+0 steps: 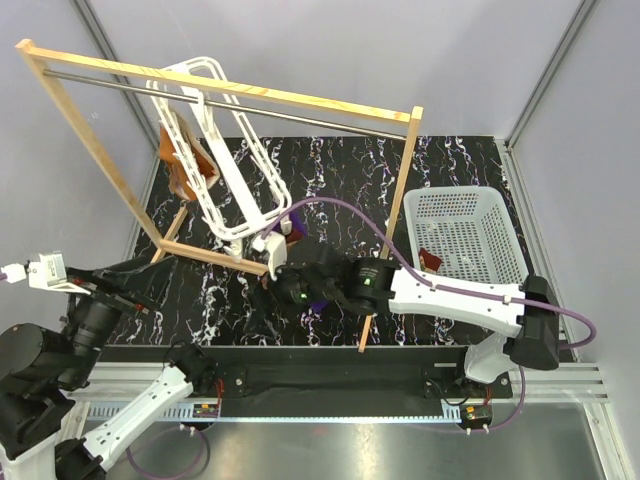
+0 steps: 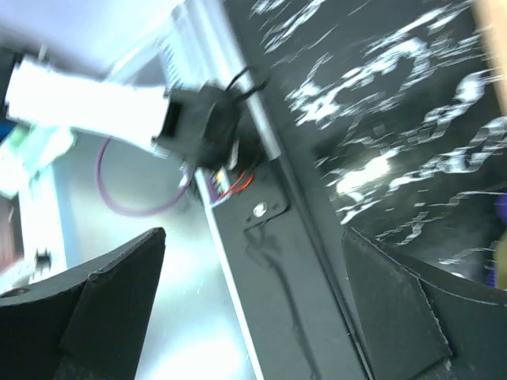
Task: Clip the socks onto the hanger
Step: Rotate the hanger at the clothesline.
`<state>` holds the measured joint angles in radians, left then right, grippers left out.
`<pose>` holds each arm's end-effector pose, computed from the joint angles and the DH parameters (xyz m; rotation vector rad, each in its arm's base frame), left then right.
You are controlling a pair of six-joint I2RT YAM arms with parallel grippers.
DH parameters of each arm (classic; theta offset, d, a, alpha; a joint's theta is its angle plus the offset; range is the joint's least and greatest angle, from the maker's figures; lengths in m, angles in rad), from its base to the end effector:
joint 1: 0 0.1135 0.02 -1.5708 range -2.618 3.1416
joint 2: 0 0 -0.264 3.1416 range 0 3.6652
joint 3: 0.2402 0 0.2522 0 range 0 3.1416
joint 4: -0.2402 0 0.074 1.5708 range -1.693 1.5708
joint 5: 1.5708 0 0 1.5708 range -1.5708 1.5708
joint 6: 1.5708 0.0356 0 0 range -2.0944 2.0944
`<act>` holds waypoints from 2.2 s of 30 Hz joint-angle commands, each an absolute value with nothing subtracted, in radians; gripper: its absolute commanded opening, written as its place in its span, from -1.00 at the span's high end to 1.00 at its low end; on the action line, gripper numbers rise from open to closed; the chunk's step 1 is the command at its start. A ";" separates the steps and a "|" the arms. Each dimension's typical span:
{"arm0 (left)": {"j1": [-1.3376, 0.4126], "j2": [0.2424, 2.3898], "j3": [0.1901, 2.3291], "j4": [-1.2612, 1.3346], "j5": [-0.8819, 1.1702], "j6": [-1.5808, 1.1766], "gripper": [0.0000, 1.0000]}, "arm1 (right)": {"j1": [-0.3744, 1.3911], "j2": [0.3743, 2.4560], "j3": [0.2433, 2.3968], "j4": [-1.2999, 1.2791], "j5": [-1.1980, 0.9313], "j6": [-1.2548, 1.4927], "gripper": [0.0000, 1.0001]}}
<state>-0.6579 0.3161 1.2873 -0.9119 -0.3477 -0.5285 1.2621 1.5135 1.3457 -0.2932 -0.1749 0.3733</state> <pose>-0.0202 0.0310 0.4380 -0.1854 1.5433 -0.6839 0.1017 0.3392 0.3468 -1.0740 1.9720 1.1485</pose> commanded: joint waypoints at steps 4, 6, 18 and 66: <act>-0.661 0.256 1.295 -0.871 -0.364 -0.482 -0.60 | 1.311 1.537 1.353 -0.301 -0.373 0.273 -0.99; -0.661 0.245 1.286 -0.882 -0.368 -0.491 -0.60 | 1.328 1.514 1.350 -0.314 -0.380 0.264 -0.99; -0.661 0.262 1.230 -0.893 -0.345 -0.591 -0.57 | 1.367 1.264 1.266 -0.258 -0.034 0.402 -0.84; -0.661 0.308 1.216 -0.792 -0.313 -0.611 -0.43 | 1.397 1.453 1.344 -0.233 0.579 0.293 -0.17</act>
